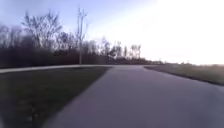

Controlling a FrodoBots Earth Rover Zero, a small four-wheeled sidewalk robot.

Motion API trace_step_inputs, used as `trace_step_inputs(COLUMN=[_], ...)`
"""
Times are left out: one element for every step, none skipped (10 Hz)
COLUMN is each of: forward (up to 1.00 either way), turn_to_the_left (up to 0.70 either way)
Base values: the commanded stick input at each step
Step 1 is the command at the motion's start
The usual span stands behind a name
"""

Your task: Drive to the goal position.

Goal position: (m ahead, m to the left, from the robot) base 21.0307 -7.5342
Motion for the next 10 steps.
trace_step_inputs(forward=[1.0, 1.0, 1.0, 1.0, 1.0, 1.0, 1.0, 1.0, 1.0, 1.0], turn_to_the_left=[0.01, 0.01, 0.01, 0.01, 0.01, -0.27, -0.39, -0.39, -0.39, -0.39])
